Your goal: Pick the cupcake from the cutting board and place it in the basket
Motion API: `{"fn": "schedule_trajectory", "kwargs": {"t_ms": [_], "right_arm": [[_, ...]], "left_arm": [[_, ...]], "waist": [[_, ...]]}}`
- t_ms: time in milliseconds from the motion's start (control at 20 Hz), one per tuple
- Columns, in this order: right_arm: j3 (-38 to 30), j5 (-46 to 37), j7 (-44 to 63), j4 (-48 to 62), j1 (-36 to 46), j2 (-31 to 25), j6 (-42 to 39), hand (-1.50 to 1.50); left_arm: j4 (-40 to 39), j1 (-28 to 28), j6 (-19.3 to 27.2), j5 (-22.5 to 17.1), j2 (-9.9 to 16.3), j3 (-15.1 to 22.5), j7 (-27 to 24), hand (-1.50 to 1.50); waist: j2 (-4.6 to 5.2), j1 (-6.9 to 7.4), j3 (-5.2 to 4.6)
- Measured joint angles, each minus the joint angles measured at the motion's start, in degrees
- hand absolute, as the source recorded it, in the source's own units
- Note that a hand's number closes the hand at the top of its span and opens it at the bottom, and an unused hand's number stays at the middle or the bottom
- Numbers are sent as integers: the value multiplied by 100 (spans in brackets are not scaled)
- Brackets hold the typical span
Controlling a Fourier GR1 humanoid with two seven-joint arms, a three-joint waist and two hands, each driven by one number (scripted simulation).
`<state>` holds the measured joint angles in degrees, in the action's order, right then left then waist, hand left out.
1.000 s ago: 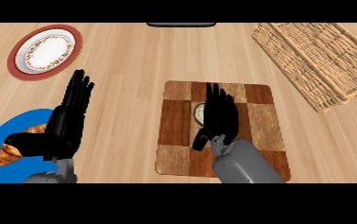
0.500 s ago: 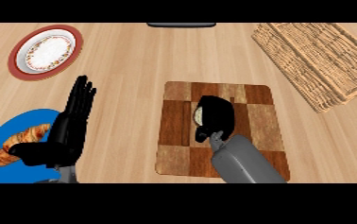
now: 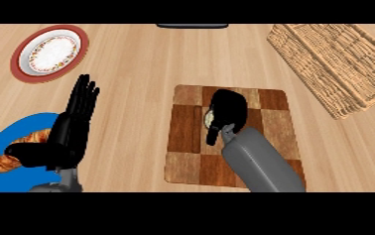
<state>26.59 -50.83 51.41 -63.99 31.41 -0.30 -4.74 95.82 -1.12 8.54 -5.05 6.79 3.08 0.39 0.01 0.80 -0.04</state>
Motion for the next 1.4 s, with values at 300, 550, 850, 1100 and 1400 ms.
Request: {"fn": "schedule_trajectory", "kwargs": {"t_ms": [300, 550, 850, 1100, 1400], "right_arm": [[-1456, 70, 710, 1019, 819, -440, 554, 150], [-2101, -270, 891, 1864, 1475, -901, 1042, 150], [-2543, -752, 909, 2431, 2252, -1067, 1997, 150], [-2710, -1295, 851, 2647, 2883, -1113, 2902, 150], [-2886, -1945, 959, 3061, 3702, -973, 3597, 150]], "left_arm": [[84, -148, -39, 31, -33, 113, 0, 0], [79, -250, -103, 67, -98, 279, -18, 0], [24, -360, -136, 115, -141, 396, 15, 0], [-58, -436, -129, 137, -171, 419, 35, 0], [-148, -508, -103, 142, -163, 364, 100, 0]], "waist": [[211, 258, 11], [329, 530, 15], [333, 690, 17], [298, 714, 7], [238, 651, -4]]}}
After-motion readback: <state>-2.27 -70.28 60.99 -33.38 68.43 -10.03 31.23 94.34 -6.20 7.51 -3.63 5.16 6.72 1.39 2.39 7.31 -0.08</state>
